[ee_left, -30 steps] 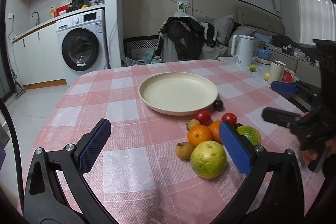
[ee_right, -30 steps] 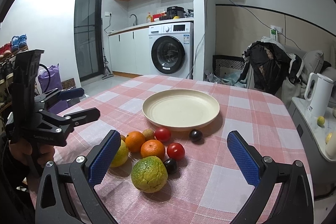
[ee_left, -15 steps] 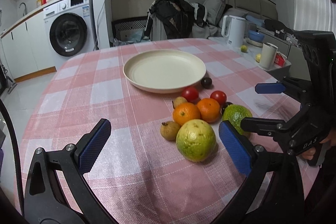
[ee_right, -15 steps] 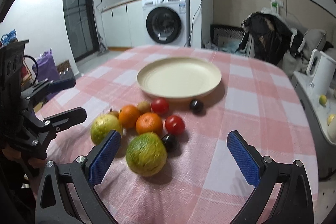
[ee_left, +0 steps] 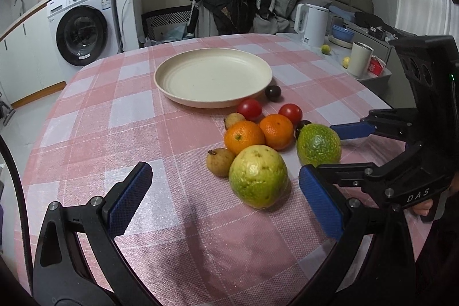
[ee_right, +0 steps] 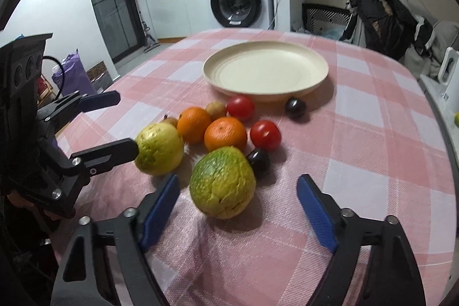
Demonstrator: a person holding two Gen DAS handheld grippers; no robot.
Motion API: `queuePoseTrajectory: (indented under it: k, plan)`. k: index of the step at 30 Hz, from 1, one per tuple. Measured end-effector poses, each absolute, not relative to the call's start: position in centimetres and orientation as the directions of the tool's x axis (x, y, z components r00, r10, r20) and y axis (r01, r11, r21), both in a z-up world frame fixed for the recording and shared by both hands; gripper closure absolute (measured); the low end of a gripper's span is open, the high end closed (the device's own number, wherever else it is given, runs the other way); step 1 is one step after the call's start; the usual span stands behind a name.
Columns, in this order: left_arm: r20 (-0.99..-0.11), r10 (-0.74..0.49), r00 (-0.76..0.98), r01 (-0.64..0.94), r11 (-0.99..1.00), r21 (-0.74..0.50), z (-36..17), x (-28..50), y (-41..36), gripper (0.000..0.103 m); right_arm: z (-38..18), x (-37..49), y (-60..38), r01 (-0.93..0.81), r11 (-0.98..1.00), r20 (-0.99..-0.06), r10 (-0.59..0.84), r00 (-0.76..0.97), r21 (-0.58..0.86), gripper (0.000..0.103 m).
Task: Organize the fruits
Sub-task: 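Close the right tool on the green-skinned orange while the left tool grasps the yellow guava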
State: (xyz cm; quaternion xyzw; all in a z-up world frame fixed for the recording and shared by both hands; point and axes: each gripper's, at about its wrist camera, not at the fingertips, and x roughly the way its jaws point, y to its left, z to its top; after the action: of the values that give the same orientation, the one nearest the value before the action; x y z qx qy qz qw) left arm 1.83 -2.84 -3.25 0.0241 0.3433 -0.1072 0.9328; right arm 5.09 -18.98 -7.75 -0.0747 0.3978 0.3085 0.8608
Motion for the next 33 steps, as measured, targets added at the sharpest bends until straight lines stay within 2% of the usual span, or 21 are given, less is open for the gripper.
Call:
queuePoseTrajectory:
  k: [3, 6, 14, 19, 22, 28, 33]
  plan:
    - [-0.653, -0.186, 0.735, 0.226, 0.974, -0.023, -3.2, 1.8, -3.2, 0.004, -8.1, 5.2, -19.0, -0.600, 0.781, -0.741, 0.503, 0.445, 0.169, 0.028]
    - [-0.657, -0.194, 0.729, 0.237, 0.971, -0.024, -3.2, 1.8, -3.4, 0.006, -8.1, 5.1, -18.9, -0.607, 0.775, -0.743, 0.510, 0.435, 0.176, 0.029]
    - [-0.700, -0.254, 0.668, 0.281, 0.957, -0.079, -4.0, 2.2, -3.8, 0.033, -8.2, 5.2, -18.7, -0.608, 0.766, -0.748, 0.524, 0.406, 0.207, 0.042]
    - [-0.717, -0.276, 0.640, 0.303, 0.948, -0.095, -4.5, 2.2, -4.4, 0.040, -8.5, 5.5, -18.4, -0.598, 0.769, -0.753, 0.528, 0.393, 0.227, 0.050]
    - [-0.722, -0.281, 0.633, 0.307, 0.947, -0.099, -4.6, 2.3, -4.5, 0.041, -8.6, 5.7, -18.5, -0.590, 0.769, -0.751, 0.536, 0.385, 0.246, 0.052]
    - [-0.733, -0.298, 0.611, 0.307, 0.943, -0.127, -4.9, 2.8, -4.5, 0.055, -8.7, 5.6, -18.3, -0.593, 0.771, -0.750, 0.529, 0.396, 0.231, 0.054]
    - [-0.741, -0.299, 0.600, 0.304, 0.943, -0.135, -5.1, 3.3, -4.7, 0.056, -8.4, 5.2, -18.2, -0.606, 0.767, -0.744, 0.527, 0.409, 0.210, 0.055]
